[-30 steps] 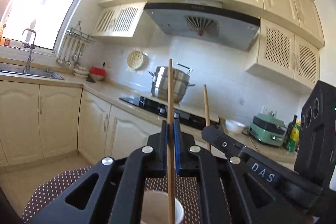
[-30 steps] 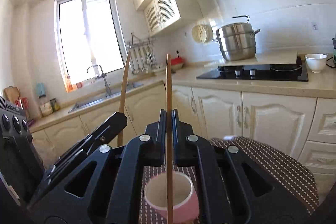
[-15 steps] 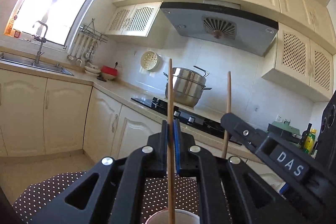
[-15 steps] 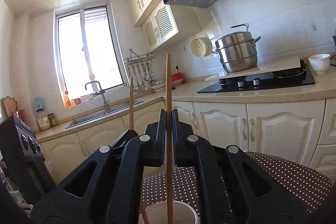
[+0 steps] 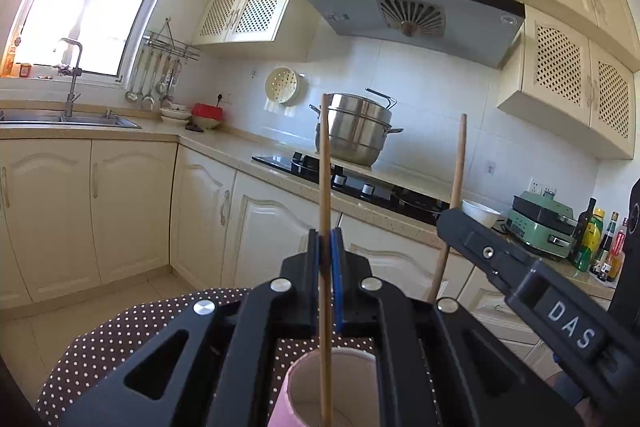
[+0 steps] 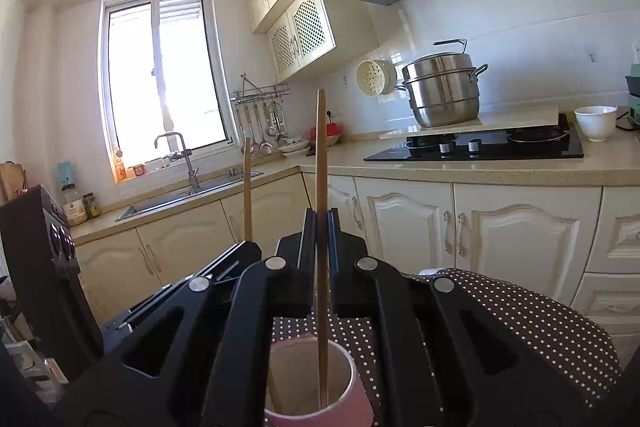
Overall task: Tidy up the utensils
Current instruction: 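Lift both held chopsticks upright over the pink cup, then open the left gripper to drop its chopstick into the cup while the right gripper releases its own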
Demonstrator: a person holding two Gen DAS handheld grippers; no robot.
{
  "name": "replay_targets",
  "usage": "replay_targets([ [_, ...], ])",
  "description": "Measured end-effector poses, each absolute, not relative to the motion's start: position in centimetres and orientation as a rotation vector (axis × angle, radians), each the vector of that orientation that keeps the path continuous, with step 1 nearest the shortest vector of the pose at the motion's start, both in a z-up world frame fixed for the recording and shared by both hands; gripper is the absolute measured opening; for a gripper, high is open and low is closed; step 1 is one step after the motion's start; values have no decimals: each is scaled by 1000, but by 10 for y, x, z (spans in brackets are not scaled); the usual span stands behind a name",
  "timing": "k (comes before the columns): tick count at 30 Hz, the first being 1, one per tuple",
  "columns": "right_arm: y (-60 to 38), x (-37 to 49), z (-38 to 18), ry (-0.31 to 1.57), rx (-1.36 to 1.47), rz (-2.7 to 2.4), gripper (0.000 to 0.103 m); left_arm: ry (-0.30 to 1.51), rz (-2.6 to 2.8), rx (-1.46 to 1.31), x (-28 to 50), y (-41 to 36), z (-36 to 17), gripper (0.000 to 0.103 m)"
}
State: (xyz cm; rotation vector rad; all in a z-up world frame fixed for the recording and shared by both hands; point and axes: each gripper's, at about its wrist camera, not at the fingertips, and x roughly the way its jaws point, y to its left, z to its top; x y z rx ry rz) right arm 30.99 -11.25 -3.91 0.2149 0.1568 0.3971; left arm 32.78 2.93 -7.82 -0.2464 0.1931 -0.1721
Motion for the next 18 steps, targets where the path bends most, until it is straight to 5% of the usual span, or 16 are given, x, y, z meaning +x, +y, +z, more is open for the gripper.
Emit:
replay_targets([
  [9,-116,290,-45,186,190,373,6,228,-173,-249,303,32,-80,7],
  [13,-114,284,-49,198,175,360,6,251,-165,-261,296,34,-80,31],
  [18,-113,278,-52,214,167,350,6,269,-160,-252,288,36,-78,39],
])
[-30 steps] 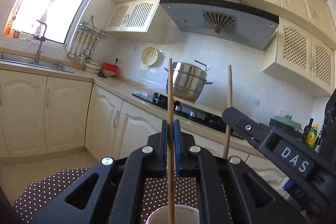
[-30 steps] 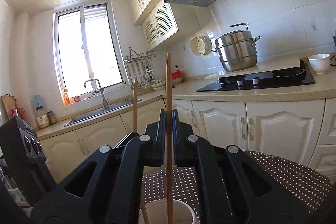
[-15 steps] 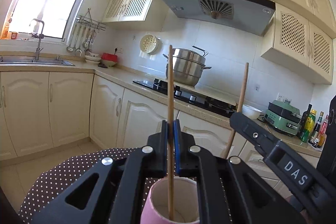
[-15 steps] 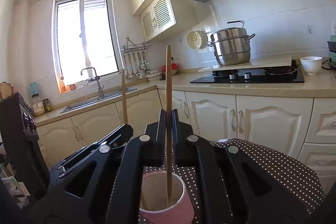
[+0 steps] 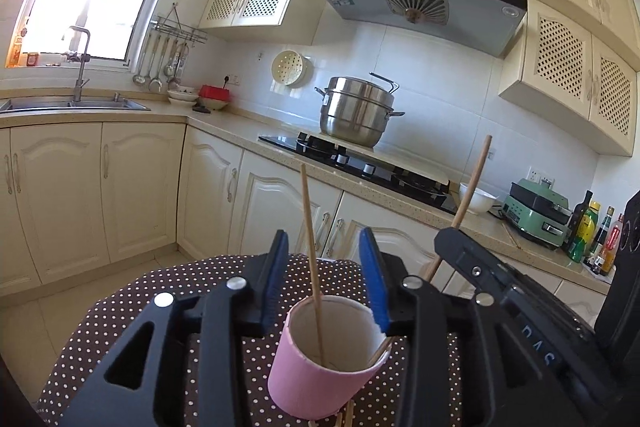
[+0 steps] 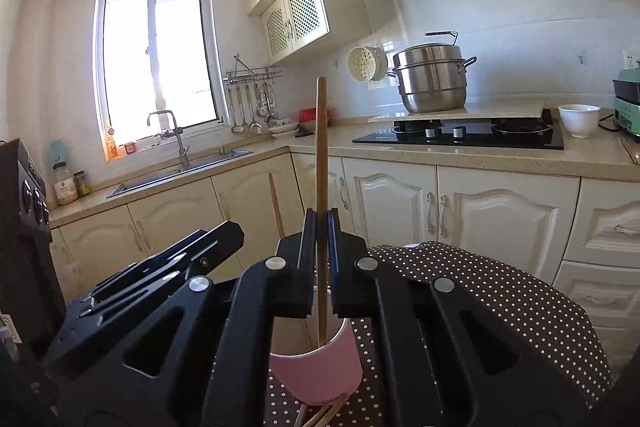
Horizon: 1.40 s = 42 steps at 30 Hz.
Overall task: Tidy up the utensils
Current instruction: 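Open the left gripper to drop its chopstick into the cup while the right gripper releases its own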
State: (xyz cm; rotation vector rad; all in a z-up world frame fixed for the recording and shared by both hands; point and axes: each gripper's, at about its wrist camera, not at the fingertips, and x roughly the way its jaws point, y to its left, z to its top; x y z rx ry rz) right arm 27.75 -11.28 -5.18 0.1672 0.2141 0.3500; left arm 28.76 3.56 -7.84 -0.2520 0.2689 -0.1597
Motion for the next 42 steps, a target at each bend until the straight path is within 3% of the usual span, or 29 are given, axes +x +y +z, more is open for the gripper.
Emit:
replay_targets([
  [7,-109,268,-55,233,160,345,6,292,-140,-239,276,39,-76,48],
  [30,-109,240,-57,292,154,288,8,393,-162,-211,239,40,-78,58],
  [33,-113,237,-59,309,159,275,10,425,-173,-208,235,40,-81,59],
  [37,-119,230,-64,324,167,262,22,494,-193,-184,233,35,-90,59],
  [42,-127,220,-68,340,176,251,23,611,-219,-117,234,22,-111,59],
])
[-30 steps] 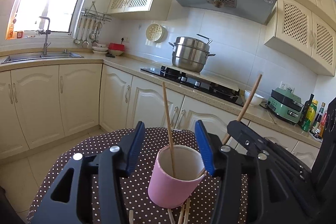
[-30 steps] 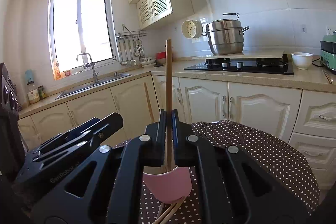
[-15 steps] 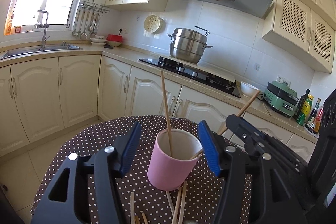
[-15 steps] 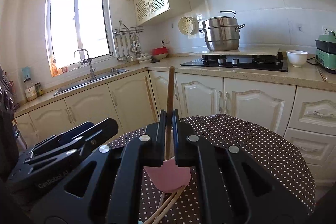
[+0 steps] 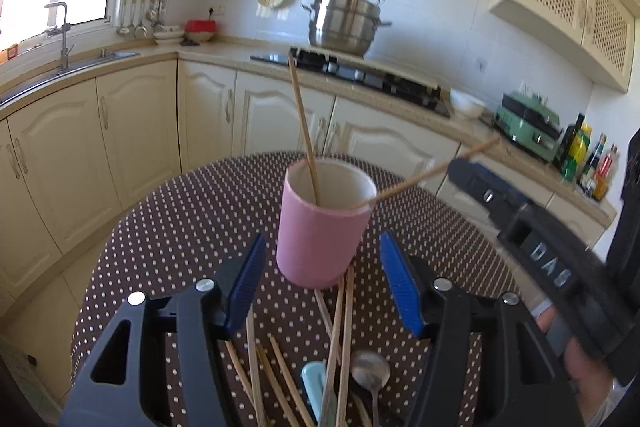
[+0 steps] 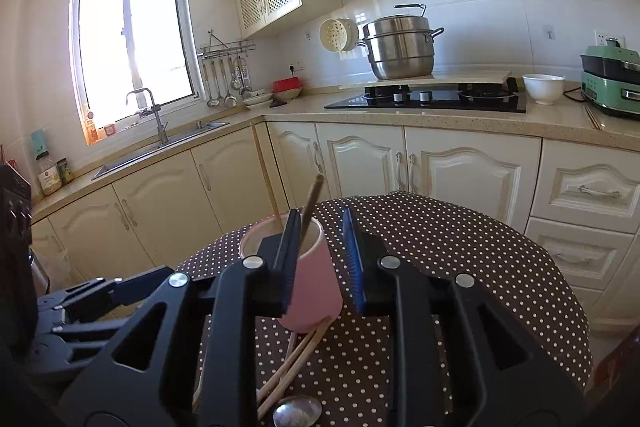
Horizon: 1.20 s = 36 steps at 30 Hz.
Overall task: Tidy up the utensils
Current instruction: 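Open the left gripper to drop its chopstick into the cup while the right gripper releases its own, then grasp another chopstick with the left gripper while the right gripper grasps one beside the spoon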
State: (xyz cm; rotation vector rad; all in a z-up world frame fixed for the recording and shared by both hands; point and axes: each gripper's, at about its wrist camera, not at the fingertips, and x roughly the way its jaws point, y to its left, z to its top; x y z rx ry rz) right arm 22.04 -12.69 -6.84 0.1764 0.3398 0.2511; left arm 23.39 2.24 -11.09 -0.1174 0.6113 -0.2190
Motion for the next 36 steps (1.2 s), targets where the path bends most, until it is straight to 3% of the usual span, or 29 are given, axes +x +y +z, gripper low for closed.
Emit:
replay_targets([
  [3,-131,215,-73,361,178,251,25,691,-228,-75,237,15,-127,59],
  [5,-134,213,-79,384,182,251,38,751,-228,-58,240,12,-138,59],
  [7,-136,210,-86,408,182,254,44,813,-227,-38,243,10,-150,58],
  [13,-138,210,-109,503,173,260,44,926,-221,28,244,7,-179,58],
  [29,-133,215,-140,641,171,269,46,996,-209,69,264,-3,-202,58],
  [31,-132,218,-143,672,172,273,46,1016,-225,58,272,-9,-202,49],
  [33,-131,222,-145,709,177,281,46,1026,-224,51,274,-13,-203,47],
  [36,-129,228,-150,776,195,299,46,1039,-236,35,281,-17,-202,31],
])
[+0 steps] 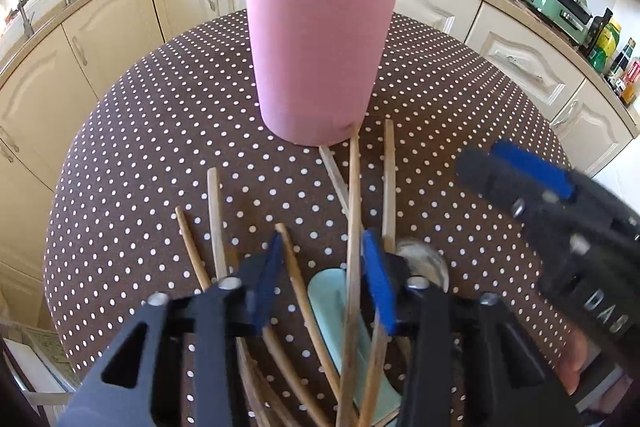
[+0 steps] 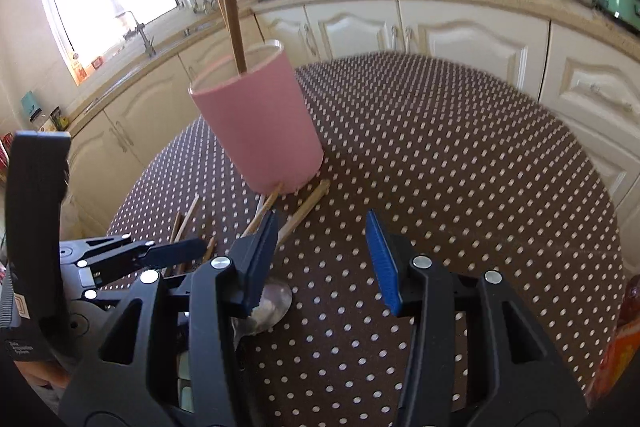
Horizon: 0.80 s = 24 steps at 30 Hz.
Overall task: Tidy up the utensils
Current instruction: 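Grasp another chopstick with the left gripper while the right gripper grasps one beside the spoon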
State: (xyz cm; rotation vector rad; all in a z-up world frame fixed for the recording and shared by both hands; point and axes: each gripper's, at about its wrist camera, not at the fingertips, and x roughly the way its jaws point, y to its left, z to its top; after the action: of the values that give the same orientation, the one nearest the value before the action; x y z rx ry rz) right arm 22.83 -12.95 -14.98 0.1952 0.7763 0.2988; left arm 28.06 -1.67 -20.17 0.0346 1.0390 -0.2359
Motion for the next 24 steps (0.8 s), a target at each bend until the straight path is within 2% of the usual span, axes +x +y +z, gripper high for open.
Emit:
replay_targets([
  [4,-124,238,-157,865,233,326,46,1050,-227,11,288,-17,-202,11],
  [13,-110,251,-166,964,265,359,44,1027,-258,-63,273,-4,-198,6],
  [16,-101,259,-170,1002,283,381,35,1019,-264,-74,267,3,-196,6],
  [21,-95,270,-177,1039,305,383,31,1015,-257,-81,262,15,-195,6],
  [24,-90,275,-178,1052,315,386,23,1012,-256,-92,259,23,-195,6],
])
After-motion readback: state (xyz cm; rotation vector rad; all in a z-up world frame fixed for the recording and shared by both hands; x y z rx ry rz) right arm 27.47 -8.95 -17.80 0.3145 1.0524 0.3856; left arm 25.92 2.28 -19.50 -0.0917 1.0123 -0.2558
